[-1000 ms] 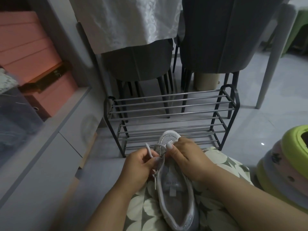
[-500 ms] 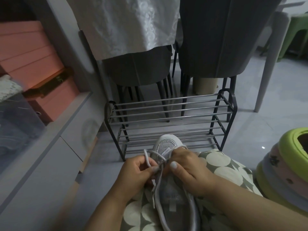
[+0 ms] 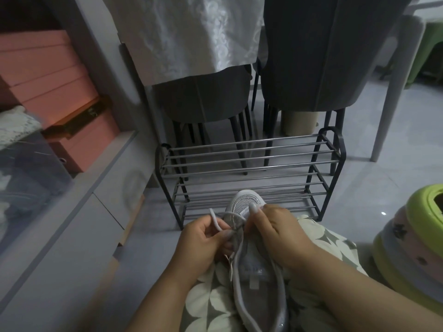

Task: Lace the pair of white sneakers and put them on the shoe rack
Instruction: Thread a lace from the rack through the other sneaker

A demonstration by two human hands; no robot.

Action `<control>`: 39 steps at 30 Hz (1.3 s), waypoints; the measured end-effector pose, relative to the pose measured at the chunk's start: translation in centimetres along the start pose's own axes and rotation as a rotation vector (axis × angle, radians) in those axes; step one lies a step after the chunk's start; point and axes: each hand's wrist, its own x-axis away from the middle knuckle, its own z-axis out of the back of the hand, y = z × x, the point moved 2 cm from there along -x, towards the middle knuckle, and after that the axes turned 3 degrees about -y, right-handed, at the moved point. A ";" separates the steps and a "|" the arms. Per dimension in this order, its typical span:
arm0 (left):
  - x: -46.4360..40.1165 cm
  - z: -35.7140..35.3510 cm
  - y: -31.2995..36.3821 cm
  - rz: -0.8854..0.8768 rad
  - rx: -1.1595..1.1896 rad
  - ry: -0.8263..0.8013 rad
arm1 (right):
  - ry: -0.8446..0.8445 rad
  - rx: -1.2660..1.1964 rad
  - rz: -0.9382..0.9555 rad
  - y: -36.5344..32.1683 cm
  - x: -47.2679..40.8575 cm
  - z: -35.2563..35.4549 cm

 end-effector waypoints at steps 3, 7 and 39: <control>-0.2 0.0 -0.1 0.018 0.002 -0.004 | -0.034 0.101 -0.041 0.1 0.1 0.2; -0.3 -0.1 -0.2 -0.004 -0.058 -0.033 | -0.161 0.090 -0.076 -0.2 -0.1 0.2; -0.4 -0.3 -0.5 -0.019 -0.157 0.032 | -0.317 0.152 -0.236 0.2 -0.5 -0.4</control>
